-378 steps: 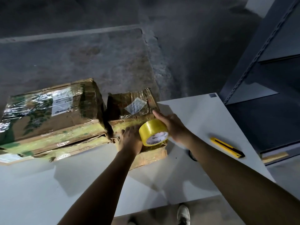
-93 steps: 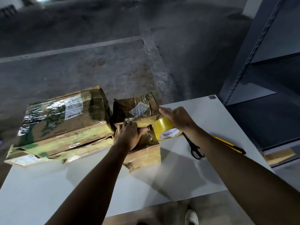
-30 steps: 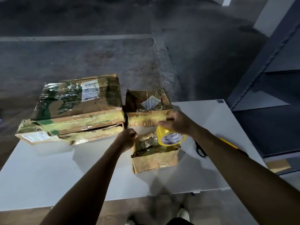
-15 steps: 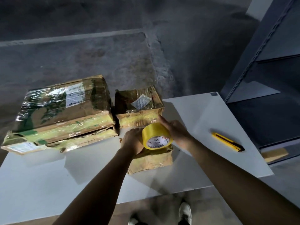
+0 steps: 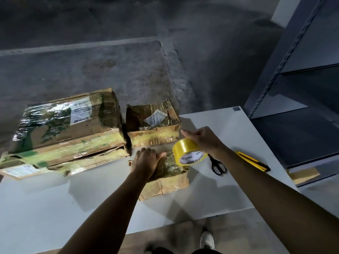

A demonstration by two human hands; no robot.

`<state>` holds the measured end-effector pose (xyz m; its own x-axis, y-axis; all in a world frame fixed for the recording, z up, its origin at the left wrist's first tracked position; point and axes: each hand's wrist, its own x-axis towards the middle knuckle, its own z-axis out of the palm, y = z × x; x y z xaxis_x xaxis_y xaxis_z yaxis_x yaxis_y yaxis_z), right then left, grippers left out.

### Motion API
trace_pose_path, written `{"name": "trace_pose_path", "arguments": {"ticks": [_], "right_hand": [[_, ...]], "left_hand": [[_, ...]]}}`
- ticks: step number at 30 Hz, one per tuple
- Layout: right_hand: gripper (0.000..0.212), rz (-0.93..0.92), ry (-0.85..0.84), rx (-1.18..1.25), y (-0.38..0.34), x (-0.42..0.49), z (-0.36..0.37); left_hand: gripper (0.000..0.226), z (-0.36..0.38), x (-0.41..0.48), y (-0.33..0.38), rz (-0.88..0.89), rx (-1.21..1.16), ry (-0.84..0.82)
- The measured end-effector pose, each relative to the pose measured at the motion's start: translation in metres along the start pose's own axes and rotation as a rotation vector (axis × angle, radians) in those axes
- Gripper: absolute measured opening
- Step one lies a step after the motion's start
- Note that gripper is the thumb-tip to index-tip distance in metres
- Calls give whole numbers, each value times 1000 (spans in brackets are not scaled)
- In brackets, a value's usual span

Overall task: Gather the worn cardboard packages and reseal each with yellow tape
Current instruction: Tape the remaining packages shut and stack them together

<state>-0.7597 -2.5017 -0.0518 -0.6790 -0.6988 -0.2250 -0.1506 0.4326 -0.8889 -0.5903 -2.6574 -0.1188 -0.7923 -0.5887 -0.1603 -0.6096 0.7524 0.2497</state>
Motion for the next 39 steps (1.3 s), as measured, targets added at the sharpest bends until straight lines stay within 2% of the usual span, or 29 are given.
{"name": "trace_pose_path", "arguments": {"ticks": [1,4,5,8,10,12,15,17,20,21,24,26,28,31,34,37,39], "right_hand": [[62,12,-28,52,2,1,3],[93,43,-105,167,3,2,13],[93,59,-112,199,4,1,16],[68,116,-137,347,9,-1,19],[77,153,-166,432,16,-1,19],[83,175,-175,479,21,-1,20],[74,215,-164,526,20,-3,27],[79,205,-120,462,15,0,32],[49,62,-63,203,-1,4,29],[47,15,-51,128,-5,5,23],[56,10,19,16,-9,8,-3],[64,27,56,-88,-1,11,-18],[69,28,15,-207,11,11,-28],[71,19,-20,-250,40,8,-25],[70,11,-23,-300,55,9,-14],[66,-36,-81,-321,55,14,-9],[63,-68,-95,-299,56,16,-9]], "left_hand": [[68,-1,-2,-5,1,-7,27],[54,-7,-11,-16,-13,-17,94],[50,-9,-13,-17,1,9,110],[32,-15,-7,-4,109,27,136],[21,-17,3,16,178,-45,91],[24,-13,10,30,235,-103,29],[32,-6,8,29,189,-87,6],[31,-1,5,24,153,-62,15],[31,3,5,23,121,-58,9],[30,4,5,25,110,-58,14],[62,1,3,29,52,-83,-15],[68,1,2,30,27,-77,-20],[74,4,2,29,4,-82,-20],[84,7,2,28,9,-56,2],[74,7,9,29,75,23,48],[57,0,23,41,276,-46,90],[50,-13,29,60,363,-223,-86]]}}
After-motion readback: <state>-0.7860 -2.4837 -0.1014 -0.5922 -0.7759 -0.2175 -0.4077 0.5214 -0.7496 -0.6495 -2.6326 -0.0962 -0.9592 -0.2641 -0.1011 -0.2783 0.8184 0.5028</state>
